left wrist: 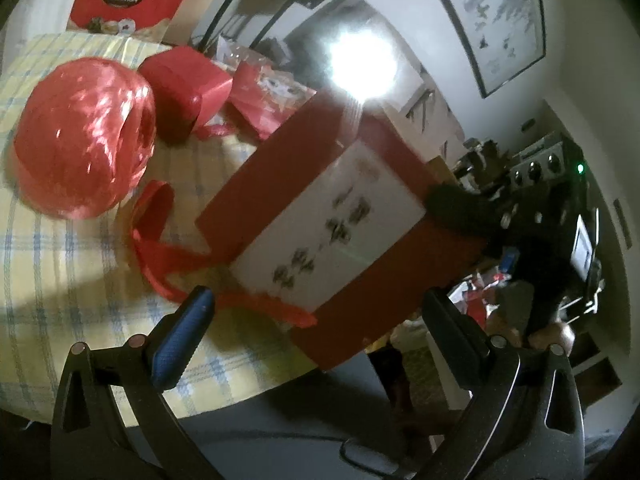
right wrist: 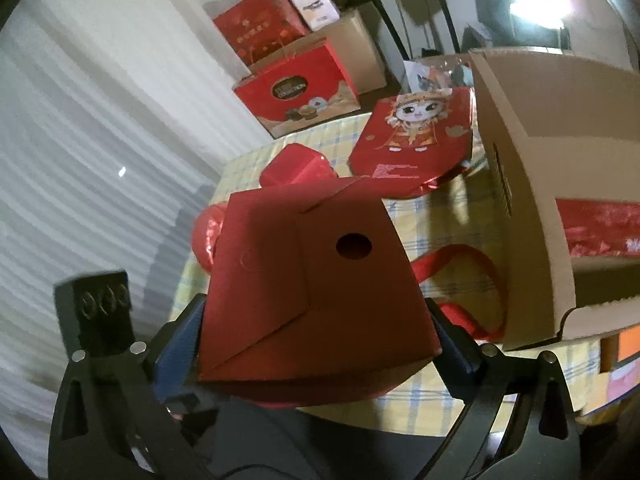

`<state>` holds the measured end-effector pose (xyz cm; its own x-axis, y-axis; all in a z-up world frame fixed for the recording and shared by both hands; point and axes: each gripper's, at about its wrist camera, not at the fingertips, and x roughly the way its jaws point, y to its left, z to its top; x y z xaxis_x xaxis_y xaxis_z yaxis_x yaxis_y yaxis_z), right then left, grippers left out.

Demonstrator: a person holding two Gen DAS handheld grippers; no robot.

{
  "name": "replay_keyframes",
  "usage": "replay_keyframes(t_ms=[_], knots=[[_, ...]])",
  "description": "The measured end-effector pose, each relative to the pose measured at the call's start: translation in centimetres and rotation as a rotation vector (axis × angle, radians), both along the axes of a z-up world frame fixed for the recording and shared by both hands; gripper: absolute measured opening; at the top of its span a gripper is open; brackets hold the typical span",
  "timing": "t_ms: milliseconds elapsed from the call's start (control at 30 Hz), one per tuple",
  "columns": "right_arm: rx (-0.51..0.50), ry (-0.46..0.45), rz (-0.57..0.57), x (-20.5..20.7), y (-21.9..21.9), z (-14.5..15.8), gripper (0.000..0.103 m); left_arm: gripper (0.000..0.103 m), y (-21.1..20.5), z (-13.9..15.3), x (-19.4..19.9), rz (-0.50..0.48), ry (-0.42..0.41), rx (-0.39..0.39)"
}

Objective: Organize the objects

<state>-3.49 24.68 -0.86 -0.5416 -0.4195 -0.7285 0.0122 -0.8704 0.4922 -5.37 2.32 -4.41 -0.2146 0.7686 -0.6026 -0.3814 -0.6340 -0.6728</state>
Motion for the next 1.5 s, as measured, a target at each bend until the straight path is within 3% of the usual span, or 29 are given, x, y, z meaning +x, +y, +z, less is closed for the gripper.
replay_keyframes(t_ms=[233, 333, 433, 533, 733, 1033, 1267, 1500], knots=[[-0.251, -0.067, 0.016, -1.4, -0.6, -2.0, 0.101, 0.103, -1.2, -0.6, -0.1, -0.010, -0.059, 0.083], [-0.301, -0.088, 0.026, -2.0, -1.7, -2.8, 0.101, 0.103, -2.2, -0.3, -0.6, 0.030, -0.041, 0.061], [-0.243, -0.140, 0.057, -2.6, -2.7, -3.3, 0.103, 0.103, -2.9, -0.2, -0.7, 0.035, -0.042, 0.067], [-0.150, -0.146, 0.059, -2.4, -3.2, -2.9, 0.103, 0.103, -1.8, 0.2, -0.3, 0.025, 0.007, -0.031], [-0.121, -0.183, 0.058, -0.8, -2.0, -3.2, 0.103, 0.103, 1.6, 0.5, 0.7, -0.012, 0.042, -0.142], [-0.178, -0.259, 0.058, 1.7, 0.2, -3.7, 0.103, 0.103, 3.1, 0.4, 1.4, -0.048, 0.061, -0.161], [-0.147, -0.199, 0.044, 2.1, -0.7, -3.4, 0.103, 0.100, 2.3, 1.2, 1.8, -0.038, 0.094, -0.175], [-0.173, -0.217, 0.050, 2.4, -1.0, -3.2, 0.103, 0.097, 1.1, 1.4, 1.5, 0.008, 0.100, -0.185]])
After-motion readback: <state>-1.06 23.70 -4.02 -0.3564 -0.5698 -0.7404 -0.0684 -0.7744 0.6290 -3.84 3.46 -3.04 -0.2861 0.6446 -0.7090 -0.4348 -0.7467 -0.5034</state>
